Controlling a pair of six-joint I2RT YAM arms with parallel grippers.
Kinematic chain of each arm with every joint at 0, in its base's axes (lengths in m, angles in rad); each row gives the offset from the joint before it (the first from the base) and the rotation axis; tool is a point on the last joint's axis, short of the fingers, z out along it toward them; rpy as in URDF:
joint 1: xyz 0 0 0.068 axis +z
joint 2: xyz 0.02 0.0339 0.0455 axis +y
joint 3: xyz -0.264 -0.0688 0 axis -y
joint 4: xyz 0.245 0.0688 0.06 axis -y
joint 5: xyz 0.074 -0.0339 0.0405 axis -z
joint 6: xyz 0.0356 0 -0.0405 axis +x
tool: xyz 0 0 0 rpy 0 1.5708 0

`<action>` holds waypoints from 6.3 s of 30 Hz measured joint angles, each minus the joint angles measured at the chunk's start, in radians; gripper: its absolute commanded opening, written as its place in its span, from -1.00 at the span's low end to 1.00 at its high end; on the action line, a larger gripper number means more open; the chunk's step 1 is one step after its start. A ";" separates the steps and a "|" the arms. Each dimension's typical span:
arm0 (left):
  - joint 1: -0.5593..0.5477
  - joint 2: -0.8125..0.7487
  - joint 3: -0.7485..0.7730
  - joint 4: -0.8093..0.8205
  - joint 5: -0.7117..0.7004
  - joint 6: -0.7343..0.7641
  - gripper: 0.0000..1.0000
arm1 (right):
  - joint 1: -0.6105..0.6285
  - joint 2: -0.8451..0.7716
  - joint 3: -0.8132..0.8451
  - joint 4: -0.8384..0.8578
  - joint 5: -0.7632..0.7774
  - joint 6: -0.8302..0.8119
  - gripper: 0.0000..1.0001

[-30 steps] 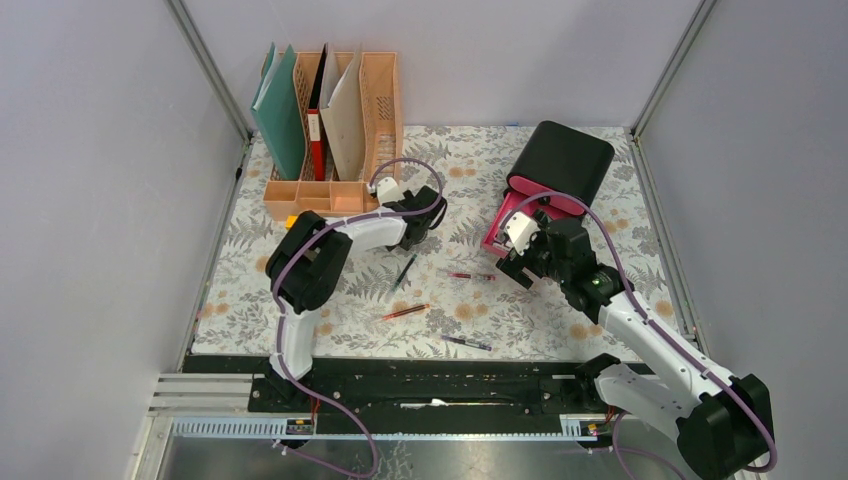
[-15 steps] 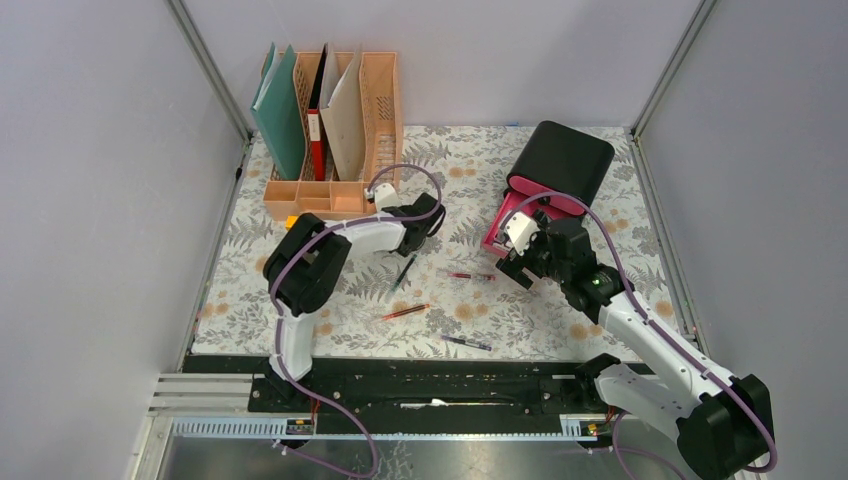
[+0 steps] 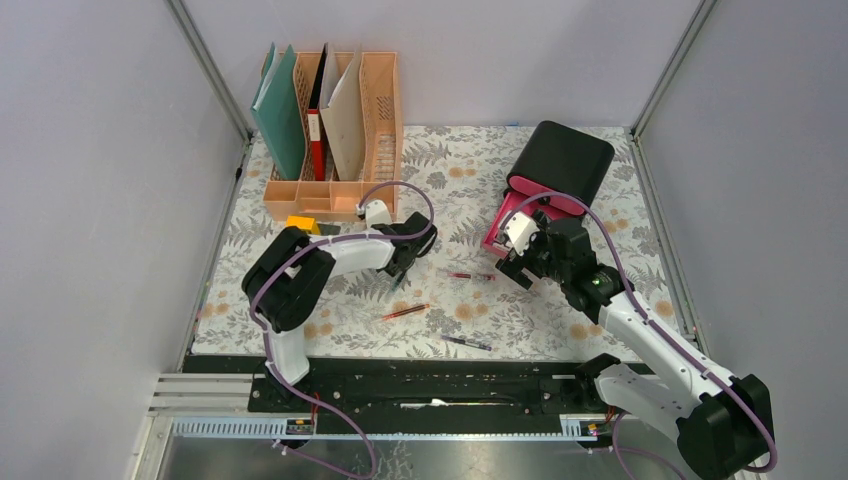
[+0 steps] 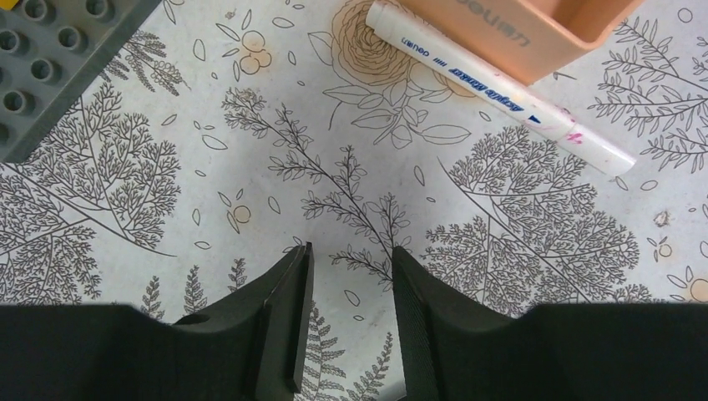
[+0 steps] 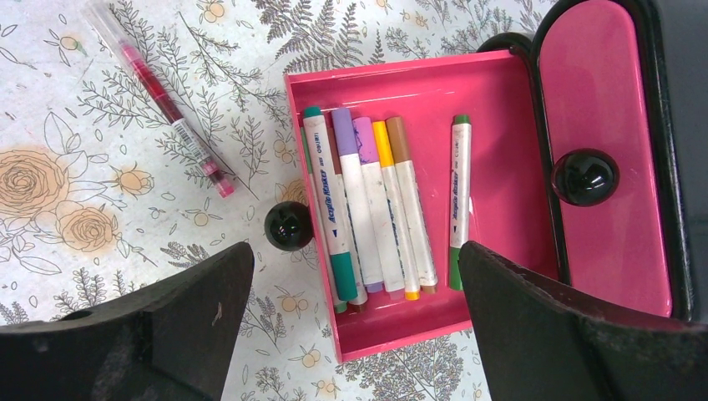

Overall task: Organize the desk
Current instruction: Pick up the stationery from the center of the board, then place the stationery in the drawer.

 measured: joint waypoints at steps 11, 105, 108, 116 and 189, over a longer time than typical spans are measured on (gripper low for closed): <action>0.001 0.006 0.108 0.003 0.021 0.051 0.53 | 0.000 0.001 0.000 0.000 -0.008 -0.005 0.99; -0.187 -0.815 -0.744 0.927 0.473 0.320 -1.00 | -0.132 -0.120 0.096 -0.130 -0.803 0.277 0.99; -0.224 -0.809 -0.774 1.064 0.514 0.345 -1.00 | -0.152 -0.120 0.094 -0.088 -0.863 0.370 0.99; -0.345 -0.719 -0.763 1.282 0.521 0.409 -1.00 | -0.159 -0.138 0.007 0.170 -0.879 0.744 0.99; -0.567 -0.970 -0.762 1.044 0.241 0.672 0.97 | -0.163 0.174 0.198 0.037 -0.142 -0.014 -0.89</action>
